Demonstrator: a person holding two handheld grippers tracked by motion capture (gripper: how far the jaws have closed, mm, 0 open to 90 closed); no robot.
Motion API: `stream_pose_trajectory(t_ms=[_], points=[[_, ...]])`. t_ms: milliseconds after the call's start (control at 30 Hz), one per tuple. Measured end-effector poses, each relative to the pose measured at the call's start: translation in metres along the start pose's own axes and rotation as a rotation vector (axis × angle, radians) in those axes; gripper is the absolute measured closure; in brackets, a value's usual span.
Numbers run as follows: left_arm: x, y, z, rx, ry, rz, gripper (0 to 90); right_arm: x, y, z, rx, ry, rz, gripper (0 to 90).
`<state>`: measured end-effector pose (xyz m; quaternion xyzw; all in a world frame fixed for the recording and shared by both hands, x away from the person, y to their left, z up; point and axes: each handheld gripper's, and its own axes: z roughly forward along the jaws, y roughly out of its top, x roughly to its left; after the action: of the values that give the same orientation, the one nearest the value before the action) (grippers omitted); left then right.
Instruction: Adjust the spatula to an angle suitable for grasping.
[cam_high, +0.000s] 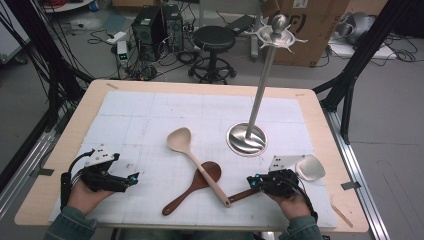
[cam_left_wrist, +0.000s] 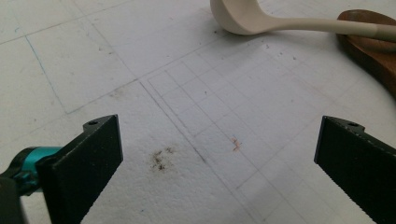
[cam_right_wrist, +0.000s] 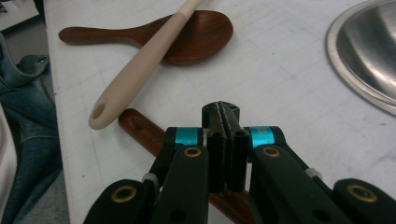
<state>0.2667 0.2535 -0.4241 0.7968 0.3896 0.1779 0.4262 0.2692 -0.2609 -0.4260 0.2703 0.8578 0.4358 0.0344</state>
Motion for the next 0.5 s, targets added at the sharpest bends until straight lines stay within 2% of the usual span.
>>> stream_pose_trajectory(t_ms=[233, 500], points=[[0.000, 0.000, 0.000, 0.004, 0.000, 0.004, 1.6, 0.007, 0.001, 0.008, 0.000, 0.041, -0.003, 89.5], [0.000, 0.000, 0.000, 0.001, 0.001, 0.003, 1.6, 0.017, 0.004, 0.017, 0.013, 0.080, -0.034, 89.5]])
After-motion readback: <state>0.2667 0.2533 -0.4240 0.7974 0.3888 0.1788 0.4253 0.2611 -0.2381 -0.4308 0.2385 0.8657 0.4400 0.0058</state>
